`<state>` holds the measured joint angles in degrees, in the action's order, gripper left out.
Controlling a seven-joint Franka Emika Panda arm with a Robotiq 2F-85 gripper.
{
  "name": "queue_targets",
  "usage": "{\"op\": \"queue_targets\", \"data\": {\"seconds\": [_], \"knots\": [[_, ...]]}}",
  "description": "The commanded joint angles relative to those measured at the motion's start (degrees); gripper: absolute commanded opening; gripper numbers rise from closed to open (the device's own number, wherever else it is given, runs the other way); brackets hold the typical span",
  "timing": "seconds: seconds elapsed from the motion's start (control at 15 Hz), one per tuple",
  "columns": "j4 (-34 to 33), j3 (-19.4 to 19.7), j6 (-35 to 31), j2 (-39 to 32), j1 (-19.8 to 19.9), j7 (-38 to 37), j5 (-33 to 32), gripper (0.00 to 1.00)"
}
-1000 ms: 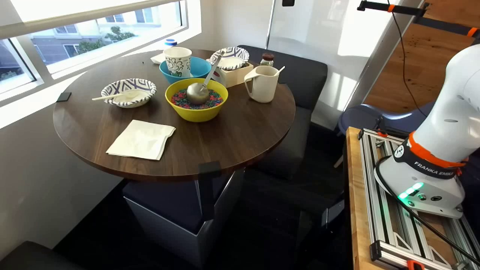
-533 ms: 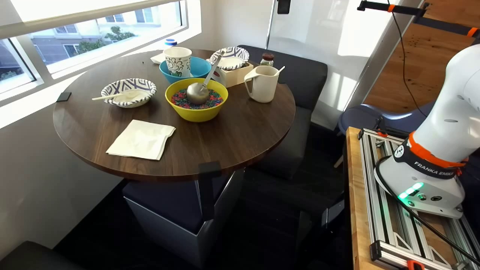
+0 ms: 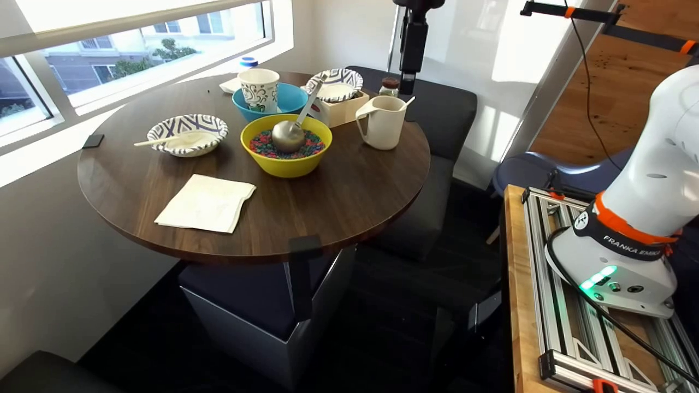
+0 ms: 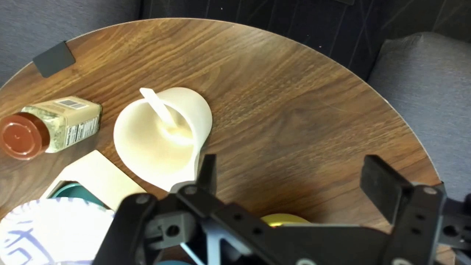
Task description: Remove the spoon from the white mug and put it on the napkin on the left
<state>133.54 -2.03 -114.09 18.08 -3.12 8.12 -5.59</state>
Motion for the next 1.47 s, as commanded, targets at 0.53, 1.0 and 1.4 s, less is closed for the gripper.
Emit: {"op": "queue_targets", "data": {"seconds": [0.53,1.0,1.4], "knots": [[-2.3,7.8,2.1,-7.2,4.1,10.2,1.3,1.00],[-5.8,7.9,2.2,-12.8,5.1,10.1,1.4,0.80],[-8.9,7.7,3.9,-15.4,5.9,9.6,0.7,0.40]]}}
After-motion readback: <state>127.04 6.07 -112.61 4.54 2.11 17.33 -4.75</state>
